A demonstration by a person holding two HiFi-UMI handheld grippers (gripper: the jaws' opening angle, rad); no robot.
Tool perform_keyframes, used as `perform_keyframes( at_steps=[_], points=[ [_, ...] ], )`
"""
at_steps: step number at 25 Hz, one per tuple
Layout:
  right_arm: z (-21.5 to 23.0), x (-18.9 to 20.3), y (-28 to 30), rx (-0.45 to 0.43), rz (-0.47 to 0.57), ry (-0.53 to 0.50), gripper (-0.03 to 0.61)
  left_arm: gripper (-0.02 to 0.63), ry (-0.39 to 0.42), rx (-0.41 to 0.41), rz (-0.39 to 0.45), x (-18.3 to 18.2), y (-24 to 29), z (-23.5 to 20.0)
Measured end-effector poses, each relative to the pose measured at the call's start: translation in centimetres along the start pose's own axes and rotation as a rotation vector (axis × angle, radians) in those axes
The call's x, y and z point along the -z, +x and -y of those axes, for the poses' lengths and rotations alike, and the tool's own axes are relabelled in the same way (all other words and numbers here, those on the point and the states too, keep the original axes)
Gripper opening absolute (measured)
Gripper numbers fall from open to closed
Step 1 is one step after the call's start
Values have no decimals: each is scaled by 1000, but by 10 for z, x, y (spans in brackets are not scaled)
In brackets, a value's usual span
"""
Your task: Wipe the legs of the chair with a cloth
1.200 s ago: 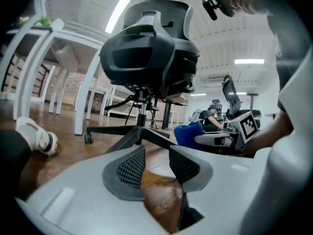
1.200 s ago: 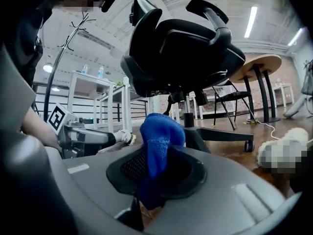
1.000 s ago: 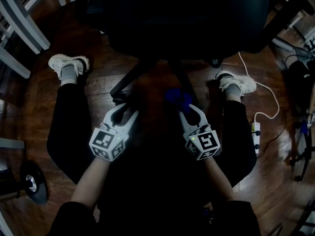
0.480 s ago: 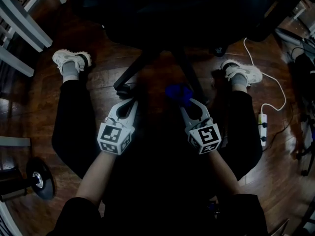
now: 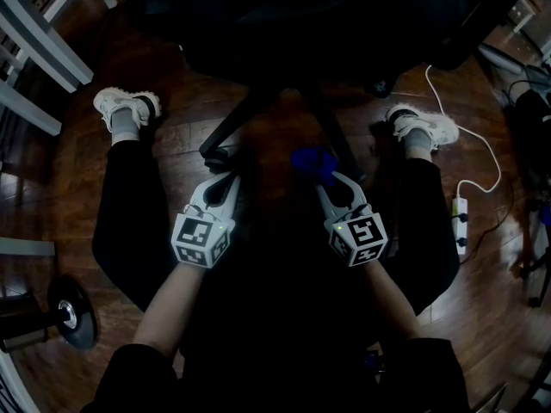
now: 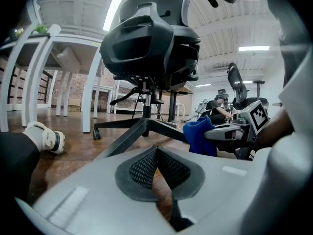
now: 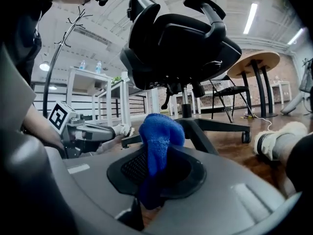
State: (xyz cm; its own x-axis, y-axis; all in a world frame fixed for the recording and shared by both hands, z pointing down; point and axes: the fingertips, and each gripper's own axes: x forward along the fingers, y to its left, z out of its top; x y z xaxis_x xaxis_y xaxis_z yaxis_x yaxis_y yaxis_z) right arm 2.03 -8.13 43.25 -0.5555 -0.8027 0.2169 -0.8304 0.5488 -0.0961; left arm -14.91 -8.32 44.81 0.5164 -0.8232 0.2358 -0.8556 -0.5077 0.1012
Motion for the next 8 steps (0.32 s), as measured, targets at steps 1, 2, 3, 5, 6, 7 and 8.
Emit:
perform_keyframes(
  at_steps=[1,2,3,5,6,7,8],
  points=[
    [-2,0,0,-2,-1,-12,77,3,1,1,-3,1,0,0],
    [-3,0,1,-5,-3,-26,77,3,1,1,-6,2,0,0],
    [-5,1,1,-8,-8,-45,77,3,0,3,-10,3,0,1],
    [-8,5,3,-11,-28,-88,77,3,-13,11,-19,6,1,3],
    [-9,8,4,-11,-38,-102,77,3,-20,18,-25,7,1,5],
    [-9,11,5,-11,-48,-110,77,3,-26,24,-31,9,2,7],
    [-9,14,5,-11,-57,-116,77,3,-31,31,-37,11,3,8]
  ],
)
